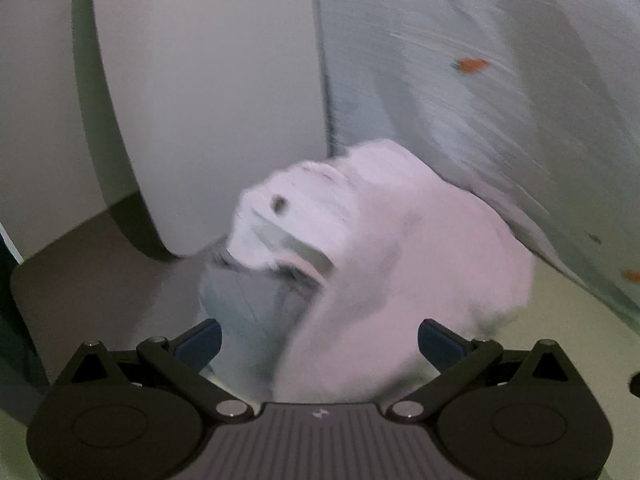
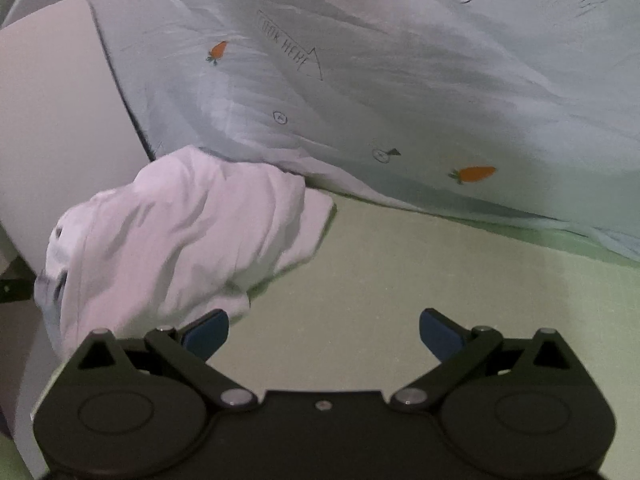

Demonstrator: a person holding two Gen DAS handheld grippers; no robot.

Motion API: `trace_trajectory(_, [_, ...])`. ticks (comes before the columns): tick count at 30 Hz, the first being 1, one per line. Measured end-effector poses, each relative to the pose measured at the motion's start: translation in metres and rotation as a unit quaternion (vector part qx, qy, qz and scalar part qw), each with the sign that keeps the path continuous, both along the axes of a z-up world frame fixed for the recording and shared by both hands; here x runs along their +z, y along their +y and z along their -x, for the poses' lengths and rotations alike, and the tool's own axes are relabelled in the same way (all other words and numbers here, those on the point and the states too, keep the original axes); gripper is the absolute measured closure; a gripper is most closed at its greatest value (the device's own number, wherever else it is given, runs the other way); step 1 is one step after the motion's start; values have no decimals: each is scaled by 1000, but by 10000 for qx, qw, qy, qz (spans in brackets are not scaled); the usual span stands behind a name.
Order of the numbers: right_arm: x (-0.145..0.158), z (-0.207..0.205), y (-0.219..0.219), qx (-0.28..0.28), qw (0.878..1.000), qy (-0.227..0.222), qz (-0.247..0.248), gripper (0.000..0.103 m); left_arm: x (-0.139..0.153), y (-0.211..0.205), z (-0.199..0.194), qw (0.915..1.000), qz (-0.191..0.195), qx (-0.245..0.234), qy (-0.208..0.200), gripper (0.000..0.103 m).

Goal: Fold clothes
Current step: 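Reach into the white shirt and close both grippers on its fabric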

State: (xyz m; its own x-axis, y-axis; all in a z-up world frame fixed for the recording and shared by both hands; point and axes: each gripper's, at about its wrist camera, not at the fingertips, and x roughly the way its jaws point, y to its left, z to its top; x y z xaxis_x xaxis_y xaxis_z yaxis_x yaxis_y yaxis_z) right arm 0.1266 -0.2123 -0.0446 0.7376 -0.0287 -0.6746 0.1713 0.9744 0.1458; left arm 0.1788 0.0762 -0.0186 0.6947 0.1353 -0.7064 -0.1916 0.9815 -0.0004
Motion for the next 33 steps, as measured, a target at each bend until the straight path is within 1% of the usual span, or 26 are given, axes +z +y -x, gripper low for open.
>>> trace_trajectory(1, [-3, -15, 0, 38, 9999, -9, -112, 2, -2, 7, -14, 10000, 2, 94, -2, 0])
trace_trajectory(3, [-10, -44, -1, 131, 9993, -16, -355, 8, -6, 21, -40, 9996, 12, 279, 1, 0])
trace_trajectory(4, [-16, -64, 0, 193, 9986, 28, -491, 10, -8, 28, -54, 9993, 17, 370, 3, 0])
trace_trajectory(6, [-26, -96, 3, 248, 9979, 77, -589, 20, -13, 41, -80, 9985, 37, 538, 20, 0])
trace_trajectory(8, [-39, -132, 6, 257, 9978, 149, -588, 20, -21, 51, -106, 9977, 56, 666, 68, 0])
trace_trajectory(11, [-59, -180, 7, 272, 9966, 219, -753, 28, -33, 64, -141, 9966, 90, 803, 152, 0])
trace_trajectory(13, [-76, -214, 7, 295, 9951, 301, -899, 30, -43, 69, -162, 9965, 168, 791, 225, 0])
trace_trajectory(16, [-102, -250, 11, 275, 9931, 527, -1007, 30, -56, 76, -182, 9958, 468, 710, 325, 0])
trace_trajectory(19, [-127, -275, 14, 203, 9892, 802, -1212, 31, -63, 79, -191, 9947, 725, 667, 306, 2])
trace_trajectory(20, [-131, -277, 14, 188, 9880, 804, -1307, 37, -64, 79, -191, 9946, 756, 656, 285, 5])
trace_trajectory(21, [-131, -276, 15, 227, 9879, 740, -1343, 49, -64, 79, -190, 9946, 785, 631, 259, 13])
trace_trajectory(22, [-131, -274, 16, 276, 9880, 666, -1367, 57, -65, 79, -190, 9945, 830, 604, 228, 26])
trace_trajectory(23, [-128, -271, 19, 343, 9899, 594, -1238, 74, -65, 77, -189, 9943, 884, 566, 199, 33])
trace_trajectory(24, [-120, -265, 21, 378, 9922, 442, -1101, 93, -64, 72, -187, 9946, 878, 524, 169, 43])
trace_trajectory(26, [-103, -250, 24, 435, 9955, 103, -835, 99, -60, 62, -184, 9967, 637, 491, 68, 53])
trace_trajectory(27, [-94, -243, 25, 463, 9964, -66, -702, 99, -57, 57, -182, 9976, 496, 484, 3, 66])
trace_trajectory(28, [-86, -235, 27, 491, 9969, -235, -568, 99, -52, 53, -180, 9980, 386, 500, -72, 77])
trace_trajectory(29, [-77, -228, 28, 519, 9969, -404, -434, 99, -48, 51, -176, 9978, 370, 524, -145, 78])
trace_trajectory(31, [-60, -213, 31, 574, 9955, -742, -165, 100, -37, 49, -168, 9970, 464, 554, -289, 90])
trace_trajectory(33, [-43, -199, 34, 627, 9921, -1078, 105, 100, -26, 47, -161, 9965, 527, 517, -390, 92])
